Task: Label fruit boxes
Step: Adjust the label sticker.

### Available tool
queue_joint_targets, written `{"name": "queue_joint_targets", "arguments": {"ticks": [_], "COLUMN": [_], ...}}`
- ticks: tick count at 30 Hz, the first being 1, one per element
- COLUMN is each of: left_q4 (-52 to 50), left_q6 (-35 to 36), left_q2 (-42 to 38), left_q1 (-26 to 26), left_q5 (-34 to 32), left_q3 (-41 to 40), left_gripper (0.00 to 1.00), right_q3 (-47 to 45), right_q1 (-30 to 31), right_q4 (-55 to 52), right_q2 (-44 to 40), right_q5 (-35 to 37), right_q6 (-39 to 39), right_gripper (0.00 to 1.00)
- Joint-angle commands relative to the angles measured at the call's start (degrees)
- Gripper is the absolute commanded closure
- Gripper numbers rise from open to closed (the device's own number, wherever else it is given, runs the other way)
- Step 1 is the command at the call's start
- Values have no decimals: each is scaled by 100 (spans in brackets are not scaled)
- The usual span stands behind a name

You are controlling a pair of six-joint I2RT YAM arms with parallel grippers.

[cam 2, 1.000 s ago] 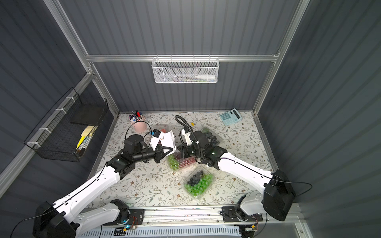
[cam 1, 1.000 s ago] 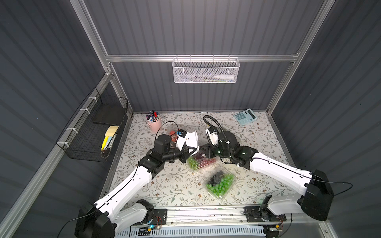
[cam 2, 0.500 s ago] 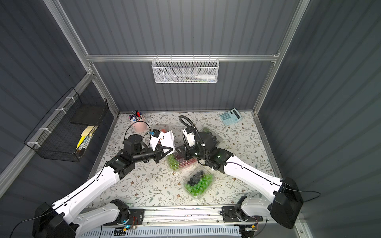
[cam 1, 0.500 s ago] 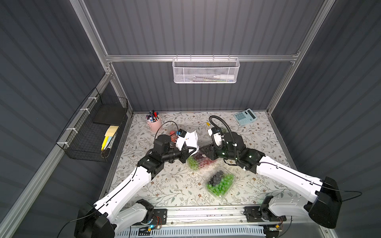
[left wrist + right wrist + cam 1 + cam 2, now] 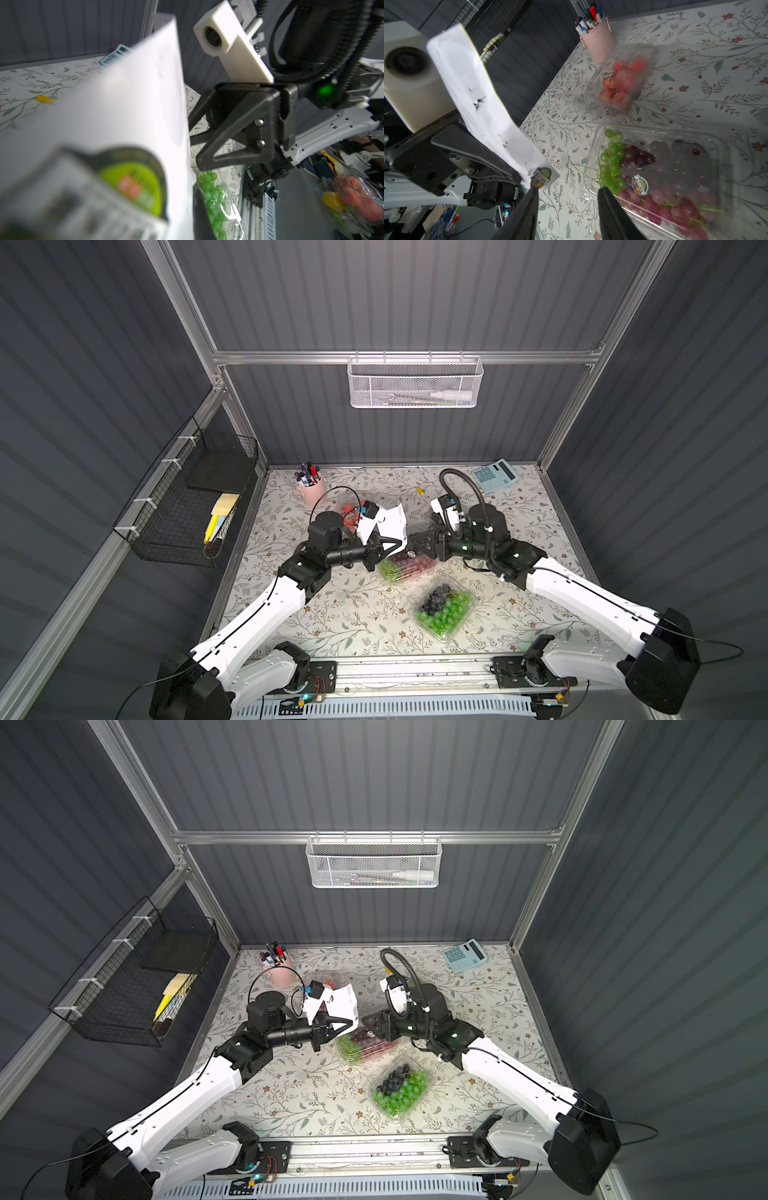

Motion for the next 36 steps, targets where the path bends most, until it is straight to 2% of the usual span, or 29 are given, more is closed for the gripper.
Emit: {"name": "queue_joint_targets", "arguments": {"ticks": [1,3,5,10,14,18,22,30,33,36], "left_q4": [819,1039,1146,1225,1322,1333,1288,1051,950,757], "left_q6": [58,97,218,539,626,722,743,748,748,761], "left_q2": [180,227,246,223,225,203,210,223,214,213], "left_q1": [-31,-31,-40,-99,-175,-267,-286,-286,-286,-286], "left_q5": [1295,1642,1948,2430,2572,2599,2476,2153,2016,1680], "left_q3": [-64,-84,-88,-61,-61,-70,-70,-5,9,39], "left_gripper": [100,100,100,100,100,100,100,100,99,90], "right_q3": [-161,-174,-127,-147,-118,3,102,92,63,28], "right_q1": [-319,-381,-384,-386,-379,-376,-382,-377,-373,-377], "right_q4": [326,281,-10,-516,-529,-604,-590,-592,-588,-595], "right_q2": [-310,-453,-597,-844,-782,-604,-480,-501,-536,-576], "right_q5": [-1436,-2052,-2382,-2586,-2670,-2808,-3170,-3457,-3507,-3358], "right_q6": [-372,-694,-1128,-2027,-2202,-2297,-2354,-2441,-2434,-2297], "right_gripper": [47,45,44,43,44,49,59,100,100,100]}}
